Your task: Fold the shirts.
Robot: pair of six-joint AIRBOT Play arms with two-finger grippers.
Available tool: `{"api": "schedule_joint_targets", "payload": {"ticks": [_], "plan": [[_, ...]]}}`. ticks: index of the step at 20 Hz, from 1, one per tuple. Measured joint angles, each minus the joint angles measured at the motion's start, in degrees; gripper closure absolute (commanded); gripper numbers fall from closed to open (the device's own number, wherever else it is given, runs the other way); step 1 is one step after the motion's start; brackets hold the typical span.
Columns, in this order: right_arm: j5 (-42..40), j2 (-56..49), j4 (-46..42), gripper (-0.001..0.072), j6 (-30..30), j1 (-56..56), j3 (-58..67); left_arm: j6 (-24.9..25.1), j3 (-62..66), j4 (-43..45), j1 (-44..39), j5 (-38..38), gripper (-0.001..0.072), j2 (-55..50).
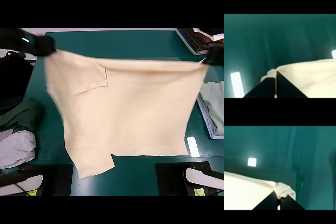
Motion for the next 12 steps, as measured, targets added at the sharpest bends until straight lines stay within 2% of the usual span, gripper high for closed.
{"api": "schedule_joint_targets", "payload": {"ticks": [3,7,10,12], "plan": [[0.11,-9.4,-0.44,0.0695,0.33,0.72,-0.59,-0.15,-1.42,-2.27,1.53,2.34,0.0684,-9.2],[-0.85,-19.3,-0.76,0.0695,0.44,1.05,4.55,0.59,-2.05,-8.2,4.24,7.17,0.0683,-17.25],[-0.98,-23.32,-0.55,0.0695,0.5,0.92,9.09,3.56,-2.19,-11.45,6.1,8.0,0.0683,-20.0],[-0.61,-24.28,-0.79,0.0695,0.5,0.81,10.01,6.86,-2.4,-12.5,6.97,5.64,0.0683,-20.81]]}}
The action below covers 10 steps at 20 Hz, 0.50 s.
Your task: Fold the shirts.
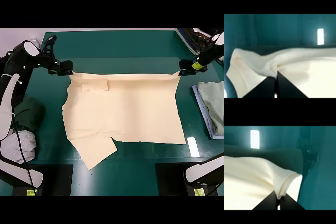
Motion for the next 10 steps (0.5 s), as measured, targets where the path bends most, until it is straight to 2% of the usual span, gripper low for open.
{"api": "schedule_joint_targets", "payload": {"ticks": [4,8,9,10], "plan": [[-1.01,1.73,-0.44,0.0694,-0.11,-0.07,-6.69,4.33,-3.3,-1.14,0.76,-4.33,0.0683,-0.68],[-4.57,4.15,-0.57,0.069,-0.13,0.09,-16.94,5.75,-9.44,-2.01,0.98,-4.35,0.0682,-0.81],[-5.31,4.55,-0.52,0.062,-0.09,0.11,-18.95,5.88,-10.84,-2.19,1.01,-4.26,0.0681,-0.83],[-6.25,4.92,-0.46,0.041,0.2,0.11,-20.87,5.86,-12.17,-2.29,1.01,-4.22,0.066,-0.85]]}}
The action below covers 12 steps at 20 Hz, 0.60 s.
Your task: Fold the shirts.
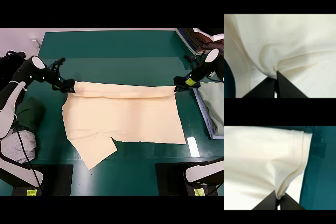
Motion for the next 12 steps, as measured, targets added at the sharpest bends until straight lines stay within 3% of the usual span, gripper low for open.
{"api": "schedule_joint_targets", "payload": {"ticks": [1,2,8,12], "plan": [[-0.57,0.24,0.0,0.0331,0.17,0.02,-1.55,-0.24,-0.92,-0.09,0.02,0.15,0.0405,0.0],[-0.87,0.46,0.02,0.0329,0.46,0.02,-2.58,-0.76,-1.66,-0.09,0.07,0.09,0.0188,0.04],[1.33,7.17,0.0,0.0329,0.76,-1.01,-5.01,-4.02,-5.4,2.21,0.07,-2.6,0.0183,7.54],[2.64,14.97,0.04,0.0329,0.33,-1.42,-5.29,-7.43,-19.96,4.39,-0.15,-3.89,0.0183,21.7]]}}
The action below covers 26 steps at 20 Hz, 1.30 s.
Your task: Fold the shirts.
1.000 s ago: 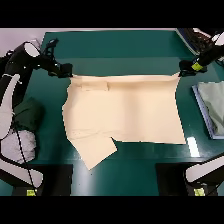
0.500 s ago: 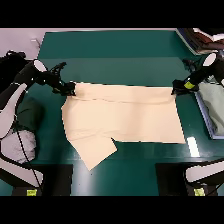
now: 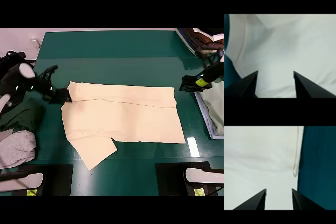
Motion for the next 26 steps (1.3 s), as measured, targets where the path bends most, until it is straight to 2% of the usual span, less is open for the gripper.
{"api": "schedule_joint_targets", "payload": {"ticks": [7,10,14,15,16,17,18,22,25,26], "plan": [[-1.44,6.54,0.42,0.033,-0.33,0.63,-0.09,-5.75,-31.95,-2.95,-0.33,-0.52,0.0184,25.24],[-1.66,7.02,0.46,0.0329,-0.35,0.83,-0.09,-6.16,-39.19,-7.43,-0.31,1.73,0.0185,29.27],[-1.57,7.28,0.46,0.0329,-0.35,0.83,-0.11,-3.17,-44.81,-16.39,-0.46,7.82,0.0185,31.01],[-1.53,7.3,0.46,0.0329,-0.37,0.83,-0.11,-2.36,-45.62,-18.08,-1.18,9.44,0.0255,31.19],[-1.46,7.32,0.46,0.0329,-0.37,0.83,-0.11,-1.81,-46.18,-19.37,-2.47,10.73,0.0448,31.32],[-1.42,7.32,0.46,0.033,-0.37,0.83,-0.11,-1.53,-46.58,-20.35,-4.04,11.98,0.0611,31.41],[-1.14,7.32,0.46,0.033,-0.37,0.79,-0.11,-1.33,-46.84,-21.29,-5.73,13.09,0.0683,31.5],[2.32,8.2,0.22,0.033,-0.63,-2.71,-2.49,-0.96,-46.82,-23.52,-9.97,14.69,0.0684,31.61],[3.61,11.06,-0.07,0.031,-0.76,-10.29,-11.98,-0.85,-44.41,-20.57,-10.99,12.02,0.0684,31.63],[3.72,12.04,-0.11,0.0196,-0.79,-13.79,-16.44,-0.83,-43.39,-19.39,-11.15,11.41,0.0684,31.63]]}}
